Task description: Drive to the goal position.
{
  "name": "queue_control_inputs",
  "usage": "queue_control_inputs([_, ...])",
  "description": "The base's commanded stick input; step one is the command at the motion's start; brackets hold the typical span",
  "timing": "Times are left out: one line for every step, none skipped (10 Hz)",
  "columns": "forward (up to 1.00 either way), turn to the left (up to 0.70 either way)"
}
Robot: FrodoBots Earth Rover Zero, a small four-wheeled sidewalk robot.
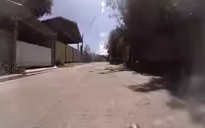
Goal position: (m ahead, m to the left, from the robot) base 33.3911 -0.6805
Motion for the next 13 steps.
queue_control_inputs([1.00, 0.00])
queue_control_inputs([1.00, 0.00])
queue_control_inputs([1.00, 0.00])
queue_control_inputs([1.00, 0.00])
queue_control_inputs([1.00, 0.00])
queue_control_inputs([1.00, 0.00])
queue_control_inputs([1.00, 0.00])
queue_control_inputs([1.00, 0.00])
queue_control_inputs([1.00, 0.00])
queue_control_inputs([1.00, -0.25])
queue_control_inputs([1.00, -0.20])
queue_control_inputs([1.00, 0.00])
queue_control_inputs([1.00, 0.00])
